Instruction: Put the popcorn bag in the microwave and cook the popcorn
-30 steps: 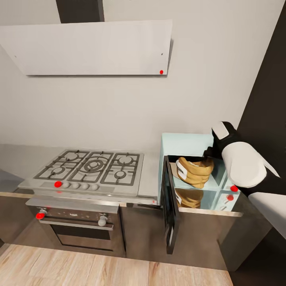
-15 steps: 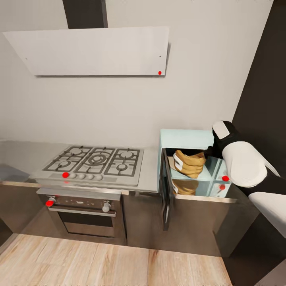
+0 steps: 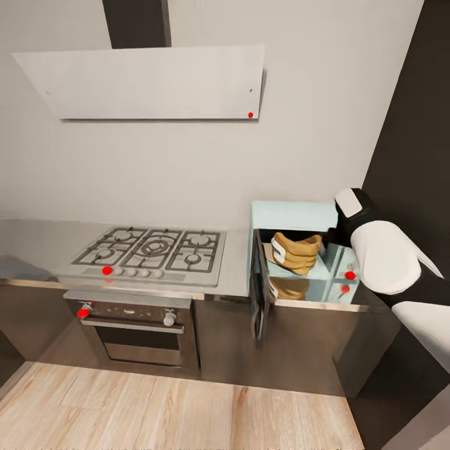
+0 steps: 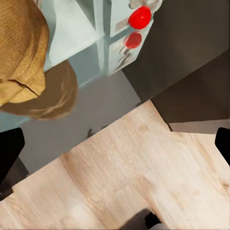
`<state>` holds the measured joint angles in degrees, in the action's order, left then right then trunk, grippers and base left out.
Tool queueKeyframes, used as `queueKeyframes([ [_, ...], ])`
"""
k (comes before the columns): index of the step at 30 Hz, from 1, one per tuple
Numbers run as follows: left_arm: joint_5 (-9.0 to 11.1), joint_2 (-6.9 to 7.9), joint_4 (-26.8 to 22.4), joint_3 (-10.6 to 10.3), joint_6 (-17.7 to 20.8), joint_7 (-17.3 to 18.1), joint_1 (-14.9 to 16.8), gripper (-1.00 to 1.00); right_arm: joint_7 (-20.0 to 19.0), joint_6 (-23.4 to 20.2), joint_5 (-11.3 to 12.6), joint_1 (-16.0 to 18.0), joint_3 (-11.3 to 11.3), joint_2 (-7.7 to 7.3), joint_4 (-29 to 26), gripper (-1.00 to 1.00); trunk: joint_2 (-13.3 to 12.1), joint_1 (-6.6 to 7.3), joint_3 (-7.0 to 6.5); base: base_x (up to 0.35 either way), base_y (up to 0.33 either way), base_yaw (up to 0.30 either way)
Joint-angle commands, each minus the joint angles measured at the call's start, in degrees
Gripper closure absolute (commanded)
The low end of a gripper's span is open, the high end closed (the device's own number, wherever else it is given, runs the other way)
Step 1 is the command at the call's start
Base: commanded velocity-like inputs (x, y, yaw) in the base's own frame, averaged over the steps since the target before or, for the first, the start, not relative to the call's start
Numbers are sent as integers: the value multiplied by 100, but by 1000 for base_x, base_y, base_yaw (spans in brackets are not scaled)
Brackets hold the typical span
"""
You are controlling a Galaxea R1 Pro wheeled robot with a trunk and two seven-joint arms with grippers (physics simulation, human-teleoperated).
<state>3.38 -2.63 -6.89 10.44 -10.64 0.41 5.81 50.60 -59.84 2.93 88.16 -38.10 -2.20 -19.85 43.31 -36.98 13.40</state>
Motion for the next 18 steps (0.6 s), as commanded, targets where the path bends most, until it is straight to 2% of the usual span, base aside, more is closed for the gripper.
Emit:
queueKeyframes([
  [1, 38, 6, 4, 10, -3, -8, -3, -100, 49, -16, 38, 39, 7, -7, 30, -100, 6, -1, 9, -195, 0, 0],
  [4, 44, 38, 4, 10, 7, -21, -27, -100, 40, -16, 62, -55, 32, -9, 127, -100, 6, -1, 9, -276, 0, 0],
  [10, 64, 66, 4, 12, 16, -23, -36, -100, 20, -16, 68, -250, 37, -5, 270, -100, 6, -1, 9, -91, 0, 0],
  [18, 64, 66, 4, 17, 18, -23, -28, -100, 25, -16, 65, -303, 51, 13, 283, -100, 6, -1, 9, -296, 0, 0],
])
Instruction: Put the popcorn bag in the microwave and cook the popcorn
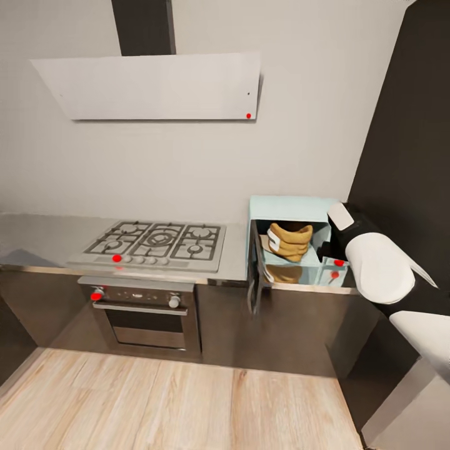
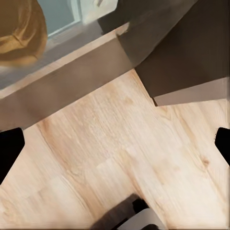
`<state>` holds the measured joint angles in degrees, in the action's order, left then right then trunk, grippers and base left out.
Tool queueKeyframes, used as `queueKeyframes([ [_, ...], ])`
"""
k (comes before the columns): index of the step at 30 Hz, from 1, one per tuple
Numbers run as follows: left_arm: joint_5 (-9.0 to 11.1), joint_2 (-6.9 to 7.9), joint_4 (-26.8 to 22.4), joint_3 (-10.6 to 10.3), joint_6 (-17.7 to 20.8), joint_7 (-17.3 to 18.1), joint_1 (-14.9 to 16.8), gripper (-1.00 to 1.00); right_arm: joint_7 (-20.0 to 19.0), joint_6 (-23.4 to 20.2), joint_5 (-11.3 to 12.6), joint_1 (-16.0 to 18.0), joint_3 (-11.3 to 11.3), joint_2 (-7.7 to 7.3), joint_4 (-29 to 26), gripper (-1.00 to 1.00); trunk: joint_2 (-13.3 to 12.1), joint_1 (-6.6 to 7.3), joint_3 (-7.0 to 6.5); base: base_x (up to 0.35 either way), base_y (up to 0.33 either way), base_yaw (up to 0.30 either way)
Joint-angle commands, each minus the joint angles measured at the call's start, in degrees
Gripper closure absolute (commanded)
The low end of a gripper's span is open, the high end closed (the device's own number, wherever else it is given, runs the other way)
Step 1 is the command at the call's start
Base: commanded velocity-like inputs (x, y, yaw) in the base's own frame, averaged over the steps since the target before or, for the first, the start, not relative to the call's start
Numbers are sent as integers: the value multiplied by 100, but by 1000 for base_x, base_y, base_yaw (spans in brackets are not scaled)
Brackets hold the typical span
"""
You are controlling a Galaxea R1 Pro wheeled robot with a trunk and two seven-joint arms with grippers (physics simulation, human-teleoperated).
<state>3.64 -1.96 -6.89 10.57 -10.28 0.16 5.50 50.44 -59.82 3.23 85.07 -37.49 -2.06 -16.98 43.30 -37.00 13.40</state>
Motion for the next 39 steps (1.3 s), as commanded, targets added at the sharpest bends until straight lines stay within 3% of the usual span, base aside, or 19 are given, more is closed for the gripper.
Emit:
queueKeyframes([
  [1, 41, 0, 4, 5, -17, 2, 4, -100, 45, -18, 34, 4, -7, 2, -1, -100, 7, 2, 9, -163, 0, 0],
  [19, 67, -24, 4, 41, -24, -25, 4, -100, 54, -18, 11, 1, 24, 38, -1, -100, 7, 2, 9, -13, 0, 0],
  [28, 11, -38, 4, -2, -26, -21, 4, -100, 21, -18, 8, -8, 24, 216, 6, -100, 7, 2, 9, 0, 0, 0],
  [39, 6, -37, 4, -11, -26, -21, 4, -100, 11, -18, 4, -25, 23, 226, 9, -100, 7, 2, 9, -174, 0, 0],
])
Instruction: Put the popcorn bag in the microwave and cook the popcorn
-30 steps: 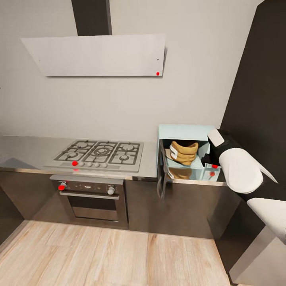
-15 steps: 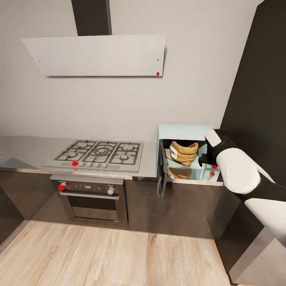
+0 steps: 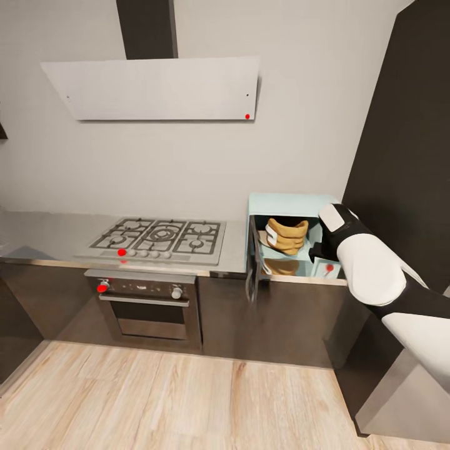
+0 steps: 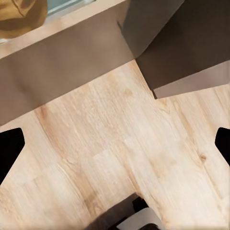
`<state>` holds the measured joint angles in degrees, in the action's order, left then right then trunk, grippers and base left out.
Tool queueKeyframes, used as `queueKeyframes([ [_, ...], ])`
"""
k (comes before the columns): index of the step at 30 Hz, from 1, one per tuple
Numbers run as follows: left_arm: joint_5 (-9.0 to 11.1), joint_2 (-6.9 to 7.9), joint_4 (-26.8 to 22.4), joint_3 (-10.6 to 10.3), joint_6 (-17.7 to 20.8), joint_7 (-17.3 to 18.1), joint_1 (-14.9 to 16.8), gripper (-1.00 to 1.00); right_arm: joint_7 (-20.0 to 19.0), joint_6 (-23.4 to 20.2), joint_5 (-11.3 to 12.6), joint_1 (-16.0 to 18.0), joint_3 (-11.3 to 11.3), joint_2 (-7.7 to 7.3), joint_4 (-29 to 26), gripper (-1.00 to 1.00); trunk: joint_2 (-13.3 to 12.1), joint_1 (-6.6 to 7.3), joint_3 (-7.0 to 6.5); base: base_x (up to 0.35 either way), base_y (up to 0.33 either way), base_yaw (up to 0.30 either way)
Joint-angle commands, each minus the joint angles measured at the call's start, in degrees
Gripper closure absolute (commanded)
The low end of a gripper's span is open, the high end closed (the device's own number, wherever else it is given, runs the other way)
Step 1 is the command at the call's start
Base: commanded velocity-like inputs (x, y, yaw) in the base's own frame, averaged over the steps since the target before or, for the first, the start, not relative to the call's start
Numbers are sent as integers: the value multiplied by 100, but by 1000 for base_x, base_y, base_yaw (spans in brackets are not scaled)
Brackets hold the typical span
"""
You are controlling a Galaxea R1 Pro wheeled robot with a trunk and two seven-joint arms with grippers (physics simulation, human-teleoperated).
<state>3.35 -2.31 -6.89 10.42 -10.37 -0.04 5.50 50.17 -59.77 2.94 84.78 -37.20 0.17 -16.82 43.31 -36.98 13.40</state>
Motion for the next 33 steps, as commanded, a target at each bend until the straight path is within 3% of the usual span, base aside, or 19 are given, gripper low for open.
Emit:
queueKeyframes([
  [1, 35, -3, 3, 4, -18, -2, 3, -100, 36, -23, 32, 4, -3, 4, -10, -100, 6, -1, 8, -18, 0, 0],
  [3, 38, -5, 3, 8, -18, 0, 3, -100, 4, -23, 31, 4, 27, 10, -27, -100, 6, -1, 8, -9, 0, 0],
  [5, 42, -6, 3, 14, -18, -1, 3, -100, -348, -23, 25, 2, 156, 5, -48, -100, 6, -1, 8, -2, 0, 0],
  [12, 43, -12, -26, 29, -18, -4, 16, -100, -2070, 398, 7, -131, 1008, -70, -42, -100, 6, -1, 8, 0, 0, 0],
  [17, 45, -13, -59, 30, -23, -1, 45, -100, -2435, 653, 5, -164, 1142, -78, -34, -100, 6, -1, 8, 0, 0, 0],
  [20, 49, -10, -67, 30, -31, -3, 61, -100, -2701, 946, 5, -246, 1494, -79, -33, -100, 6, -1, 8, 0, 0, 0],
  [23, 51, -7, -74, 35, -34, -4, 70, -100, -3257, 1208, 8, -515, 2093, -79, -129, -100, 6, -1, 8, 0, 0, 0],
  [25, 53, -6, -81, 38, -40, 1, 79, -100, -3856, 1466, 7, -905, 2534, -79, -553, -100, 6, -1, 8, 0, 0, 0],
  [28, 75, -18, -84, 33, -103, -3, 122, -100, -4230, 1669, 5, -1375, 2753, -80, -1228, -100, 6, -1, 8, 0, 0, 0],
  [33, 93, -23, -85, 34, -188, -4, 141, -100, -4303, 1967, 8, -1777, 2792, -80, -1830, -100, 6, -1, 8, 0, 0, 0],
])
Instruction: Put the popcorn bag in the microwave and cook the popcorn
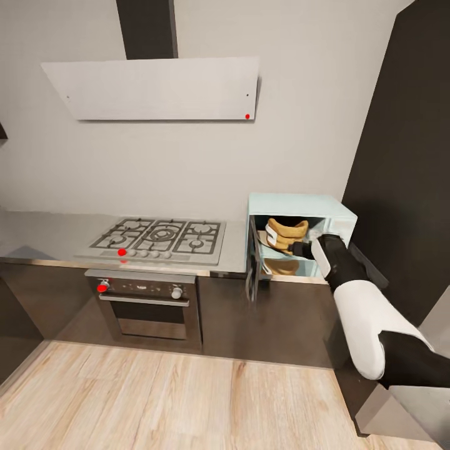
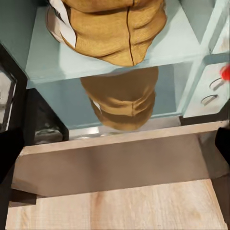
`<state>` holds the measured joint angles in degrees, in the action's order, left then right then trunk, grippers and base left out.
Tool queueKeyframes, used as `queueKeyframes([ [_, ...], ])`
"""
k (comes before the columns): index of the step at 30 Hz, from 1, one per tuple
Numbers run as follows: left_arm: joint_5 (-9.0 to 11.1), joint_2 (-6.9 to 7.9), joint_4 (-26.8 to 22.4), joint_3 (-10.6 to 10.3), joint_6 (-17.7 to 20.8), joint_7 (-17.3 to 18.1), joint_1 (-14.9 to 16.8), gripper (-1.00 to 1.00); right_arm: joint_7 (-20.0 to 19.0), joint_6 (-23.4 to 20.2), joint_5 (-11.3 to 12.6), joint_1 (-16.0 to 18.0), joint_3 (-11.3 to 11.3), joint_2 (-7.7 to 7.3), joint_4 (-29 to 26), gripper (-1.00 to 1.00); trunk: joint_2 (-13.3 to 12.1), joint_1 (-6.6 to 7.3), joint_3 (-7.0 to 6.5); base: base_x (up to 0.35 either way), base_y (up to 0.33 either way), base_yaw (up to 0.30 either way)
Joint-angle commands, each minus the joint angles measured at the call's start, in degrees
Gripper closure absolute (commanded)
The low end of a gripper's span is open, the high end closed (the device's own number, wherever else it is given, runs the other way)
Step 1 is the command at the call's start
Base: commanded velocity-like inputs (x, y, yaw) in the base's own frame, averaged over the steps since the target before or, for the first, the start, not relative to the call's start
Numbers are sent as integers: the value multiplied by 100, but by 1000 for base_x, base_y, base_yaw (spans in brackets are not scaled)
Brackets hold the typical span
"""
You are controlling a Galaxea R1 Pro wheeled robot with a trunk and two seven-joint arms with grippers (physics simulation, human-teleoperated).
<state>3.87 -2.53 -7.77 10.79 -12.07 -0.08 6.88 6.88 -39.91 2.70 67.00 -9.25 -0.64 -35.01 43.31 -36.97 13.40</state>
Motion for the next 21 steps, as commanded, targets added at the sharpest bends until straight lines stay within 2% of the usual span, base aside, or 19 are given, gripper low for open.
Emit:
queueKeyframes([
  [1, 41, -2, 4, -2, -23, -1, 5, -100, 26, 36, 31, -93, 3, 2, -204, -100, 6, -1, 8, 0, 0, 0],
  [4, 43, -2, 3, -3, -31, 3, 6, -100, 23, 127, 29, -460, 59, -10, -926, -100, 6, -1, 8, 0, 0, 0],
  [6, 43, -2, 3, -8, -32, 5, 7, -100, 16, 235, 33, -603, 74, -85, -1212, -100, 6, -1, 8, 0, 0, 0],
  [8, 41, -2, 3, -12, -32, 10, 7, -100, -5, 512, 47, -671, 80, -130, -1262, -100, 6, -1, 8, 0, 0, 0],
  [10, 12, -2, 3, -31, -33, 15, 7, -100, -151, 916, 48, -921, 87, -149, -1314, -100, 6, -1, 8, 0, 0, 0],
  [12, 3, -2, 3, -38, -33, 16, 7, -100, -408, 1228, 43, -1072, 89, -156, -1308, -100, 6, -1, 8, 0, 0, 0],
  [14, 0, -2, 3, -41, -33, 16, 7, -100, -770, 1848, 34, -1273, 93, -157, -1282, -100, 6, -1, 8, 0, 0, 0],
  [17, 1, -2, 3, -29, -33, 17, 7, -100, -997, 2747, 30, -1483, 116, -153, -1090, -100, 6, -1, 8, 0, 0, 0],
  [18, 14, -2, 3, -21, -33, 17, 7, -100, -1037, 3035, 29, -1522, 172, -150, -934, -100, 6, -1, 8, 0, 0, 0],
  [20, 27, -2, 3, -13, -33, 17, 7, -100, -1057, 3249, 26, -1543, 344, -148, -741, -100, 6, -1, 8, 0, 0, 0],
  [21, 31, -2, 3, -12, -33, 17, 7, -100, -1057, 3358, 27, -1549, 513, -148, -640, -100, 6, -1, 8, 0, 0, 0],
])
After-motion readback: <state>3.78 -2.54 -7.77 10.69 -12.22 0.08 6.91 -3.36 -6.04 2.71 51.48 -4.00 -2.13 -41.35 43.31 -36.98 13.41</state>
